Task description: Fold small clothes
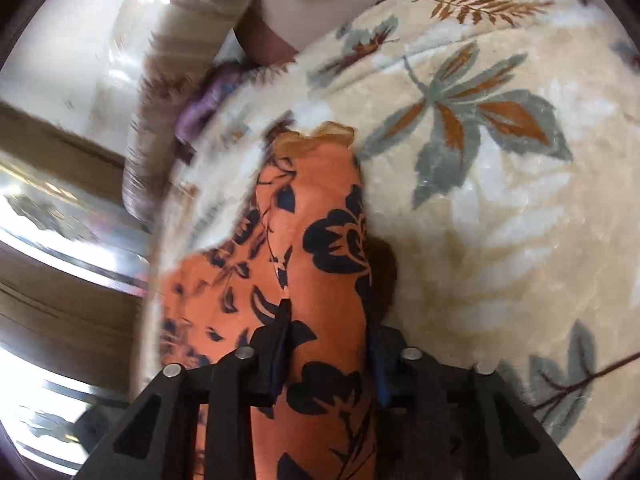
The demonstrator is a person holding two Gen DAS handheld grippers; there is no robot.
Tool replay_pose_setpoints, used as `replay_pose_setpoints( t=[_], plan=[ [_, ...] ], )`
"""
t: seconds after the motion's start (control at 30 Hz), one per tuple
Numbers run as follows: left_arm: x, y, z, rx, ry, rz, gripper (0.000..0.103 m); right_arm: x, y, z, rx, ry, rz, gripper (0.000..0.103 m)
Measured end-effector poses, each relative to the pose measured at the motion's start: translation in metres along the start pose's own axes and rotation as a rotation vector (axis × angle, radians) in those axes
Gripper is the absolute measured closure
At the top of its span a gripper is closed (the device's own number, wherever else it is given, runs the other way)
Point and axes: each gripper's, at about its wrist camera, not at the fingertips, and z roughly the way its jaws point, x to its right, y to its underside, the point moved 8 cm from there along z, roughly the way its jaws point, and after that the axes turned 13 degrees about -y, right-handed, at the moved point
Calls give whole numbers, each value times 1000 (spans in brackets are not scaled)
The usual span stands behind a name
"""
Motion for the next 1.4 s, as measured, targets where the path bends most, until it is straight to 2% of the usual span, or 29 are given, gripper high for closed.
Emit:
replay_pose_setpoints(
  t=[0.03, 0.07, 0.17, 0.2, 0.27, 0.33, 0.4, 0.47, 0.5, 0.53, 0.57, 0.6, 0.67, 0.73, 0.77, 0.8, 0.83, 0.87, 0.93, 1.0, 1.1, 1.2, 1.27, 1.3, 1.33, 1.4],
  plan=[
    [0, 0, 0, 0, 1, 0, 29, -4, 3, -4, -2, -22, 1, 31],
    [0, 0, 0, 1, -2, 1, 29, -8, 9, -11, -1, -40, -9, 24],
    [0, 0, -1, 1, -11, -1, 29, -16, 33, -26, -32, -78, -8, 24],
    [0, 0, -1, 1, -11, -2, 29, -15, 42, -27, -45, -81, 6, 25],
    [1, 0, -1, -1, -10, -4, 29, -9, 61, -19, -125, -36, -1, 61],
    [0, 0, -2, 1, -9, -3, 29, -16, 63, -23, -119, -2, -59, 66],
    [0, 0, -2, 3, -6, -5, 29, -26, 62, -22, -114, 58, -119, 66],
    [-1, 0, -2, 3, -1, -10, 29, -18, 63, -16, -126, 113, -115, 60],
    [-1, 0, -2, 3, 2, -14, 29, -18, 62, -18, -113, 100, -109, 54],
    [-3, 0, -4, 2, 16, -31, 29, -18, 60, -20, -99, 97, -103, 43],
    [-5, 0, -8, -4, 40, -56, 30, -20, 60, -26, -82, 111, -99, 39],
    [-6, 0, -13, -6, 80, -86, 33, -22, 61, -31, -72, 119, -105, 39],
    [-11, -4, -41, 49, 207, -147, 33, -34, 63, -47, -41, 130, -157, 39],
    [-9, -2, -59, 77, 272, -131, 33, -59, 61, -60, -5, 127, -219, 39],
    [-8, 2, -58, 64, 268, -113, 32, -67, 65, -69, 8, 101, -235, 39],
    [-8, 16, -43, -12, 200, -72, 32, -82, 65, -70, 19, 59, -249, 39],
    [-13, 33, -20, -117, 114, -54, 37, -93, 67, -69, 16, 22, -262, 39],
    [-16, 38, -13, -124, 117, -71, 38, -101, 68, -62, 2, -3, -268, 39],
    [-17, 28, -27, -101, 120, -89, 39, -98, 75, -41, -62, -35, -249, 39],
    [-18, 17, -42, -46, 166, -105, 39, -65, 88, -13, -172, 11, -162, 39],
    [-24, -3, -51, -30, 239, -157, 39, -63, 91, -13, -139, -14, -189, 39],
    [-20, -32, -30, -76, 262, -167, 39, -64, 92, -12, -153, 4, -214, 39],
    [-8, -46, -2, -151, 308, -166, 57, -63, 94, -11, -151, -2, -211, 39],
    [-5, -51, 21, -237, 321, -182, 70, -62, 94, -10, -146, -9, -206, 39],
    [-5, -54, 35, -287, 335, -210, 73, -62, 96, -12, -143, -14, -207, 39],
    [-4, -68, 43, -293, 357, -215, 75, -62, 95, -10, -140, -23, -216, 39]
  ],
)
